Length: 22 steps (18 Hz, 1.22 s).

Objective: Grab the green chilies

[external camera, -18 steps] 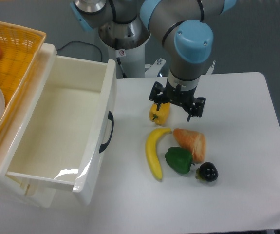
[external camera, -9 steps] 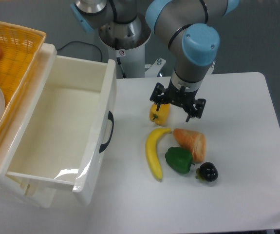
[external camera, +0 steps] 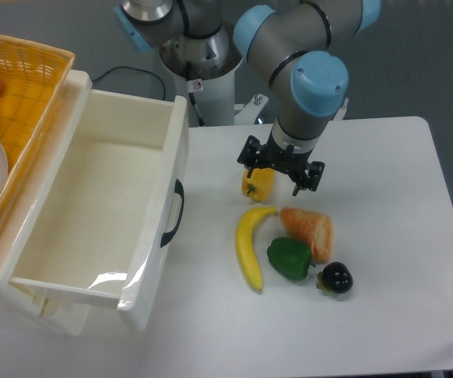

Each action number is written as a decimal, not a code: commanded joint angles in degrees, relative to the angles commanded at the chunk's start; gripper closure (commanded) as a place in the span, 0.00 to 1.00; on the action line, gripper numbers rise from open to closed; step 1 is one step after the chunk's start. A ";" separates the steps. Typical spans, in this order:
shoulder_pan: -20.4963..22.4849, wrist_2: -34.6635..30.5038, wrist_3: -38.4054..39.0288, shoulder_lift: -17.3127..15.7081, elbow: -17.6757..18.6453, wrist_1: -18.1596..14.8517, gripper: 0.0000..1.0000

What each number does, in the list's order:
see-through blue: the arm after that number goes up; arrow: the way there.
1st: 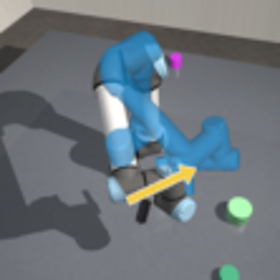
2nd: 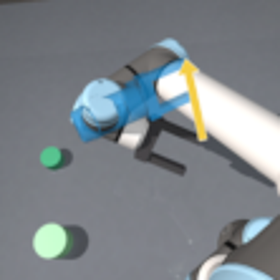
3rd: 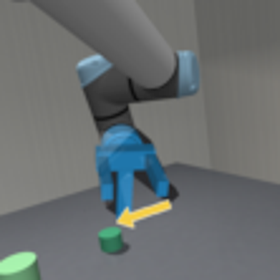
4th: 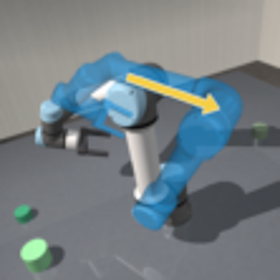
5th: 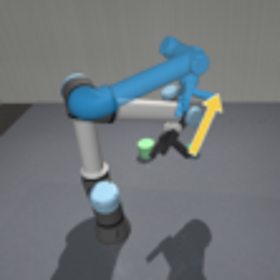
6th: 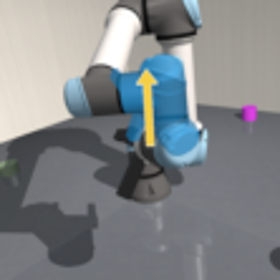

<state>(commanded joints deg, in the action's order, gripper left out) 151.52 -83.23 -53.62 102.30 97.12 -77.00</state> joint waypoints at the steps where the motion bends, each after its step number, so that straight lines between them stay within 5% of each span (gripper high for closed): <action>1: 0.88 0.35 0.61 0.09 -0.09 0.88 0.00; 7: 3.79 2.46 12.90 2.98 -1.23 2.20 0.00; 13: 3.35 2.55 29.51 6.50 -2.99 9.14 0.00; 22: 1.77 2.90 40.78 10.98 -3.16 13.01 0.00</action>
<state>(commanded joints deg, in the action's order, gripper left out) 153.28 -80.33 -12.84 113.29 93.96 -63.98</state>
